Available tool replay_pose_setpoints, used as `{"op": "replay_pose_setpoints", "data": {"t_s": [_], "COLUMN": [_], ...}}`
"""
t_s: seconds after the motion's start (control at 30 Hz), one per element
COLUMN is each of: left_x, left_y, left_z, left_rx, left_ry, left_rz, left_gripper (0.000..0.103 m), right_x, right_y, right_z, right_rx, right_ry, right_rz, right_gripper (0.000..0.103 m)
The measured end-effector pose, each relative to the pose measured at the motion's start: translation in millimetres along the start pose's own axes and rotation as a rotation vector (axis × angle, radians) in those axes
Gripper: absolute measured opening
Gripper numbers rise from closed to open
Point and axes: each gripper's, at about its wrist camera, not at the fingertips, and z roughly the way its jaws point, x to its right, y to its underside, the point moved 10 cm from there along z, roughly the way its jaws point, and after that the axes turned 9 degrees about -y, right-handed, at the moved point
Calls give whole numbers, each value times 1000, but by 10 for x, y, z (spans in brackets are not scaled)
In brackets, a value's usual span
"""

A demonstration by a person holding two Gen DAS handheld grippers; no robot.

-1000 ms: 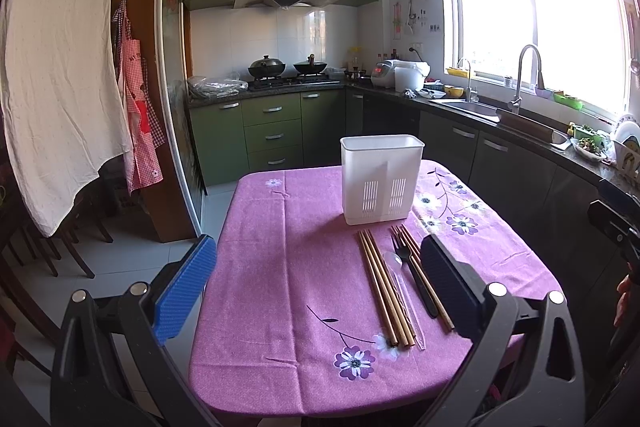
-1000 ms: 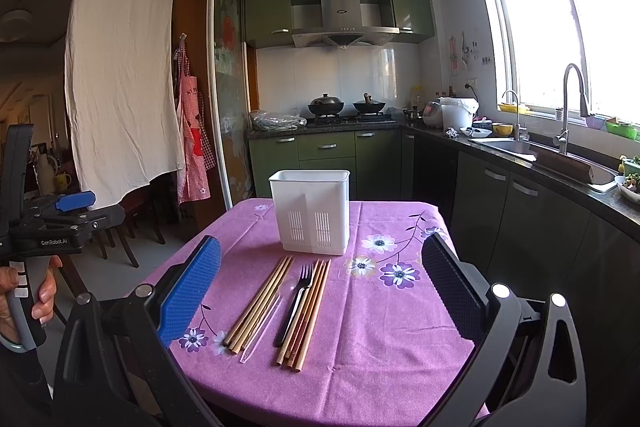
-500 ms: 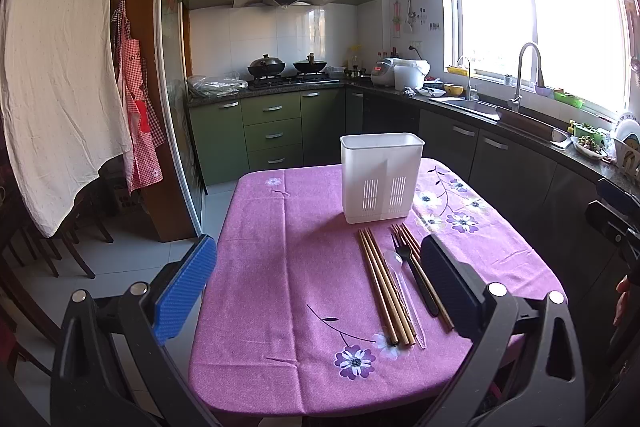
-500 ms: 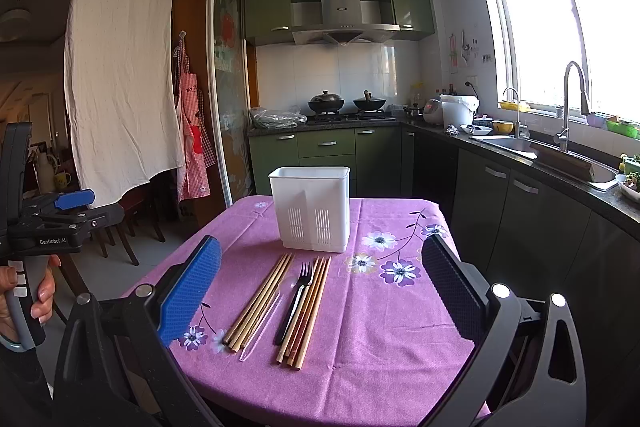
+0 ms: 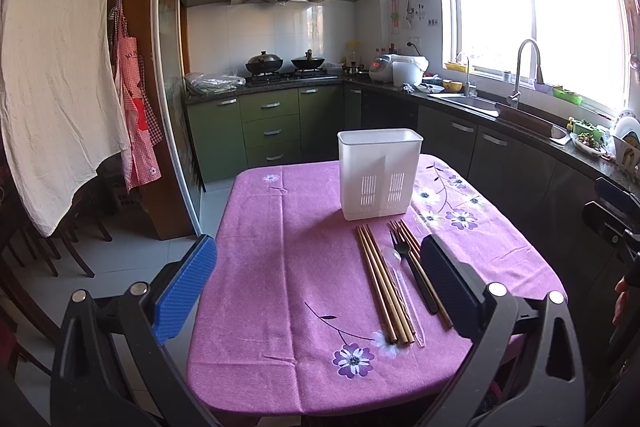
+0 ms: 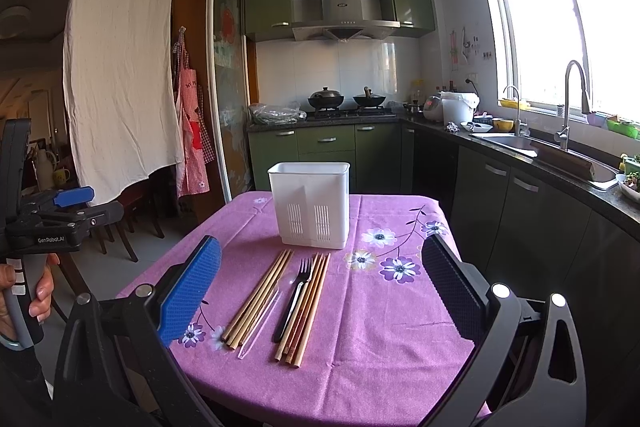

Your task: Organize utensils

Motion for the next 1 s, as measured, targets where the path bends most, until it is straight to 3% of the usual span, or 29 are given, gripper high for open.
{"op": "replay_pose_setpoints", "data": {"t_s": [0.37, 0.6, 0.67, 0.73, 0.83, 0.93, 1.0], "left_x": [532, 896, 1004, 1096, 1209, 1310, 1359], "left_y": [206, 217, 246, 322, 490, 644, 721], "left_z": [616, 1071, 1215, 1356, 1535, 1647, 1709], "left_rx": [-221, -342, -387, -442, -532, -601, -640], "left_ry": [111, 162, 173, 177, 190, 211, 214], "left_rz": [95, 147, 162, 177, 191, 193, 198], "left_gripper": [97, 96, 89, 73, 62, 45, 42], "right_x": [391, 825, 918, 1020, 1108, 1146, 1131], "right_y": [248, 426, 443, 443, 460, 501, 514], "right_z": [398, 897, 1030, 1155, 1308, 1405, 1437], "right_rx": [-156, -299, -322, -342, -368, -401, -410], "right_ry": [92, 79, 85, 86, 58, 51, 42], "right_rz": [7, 74, 74, 83, 110, 124, 117], "right_gripper": [99, 99, 99, 99, 95, 79, 70]}}
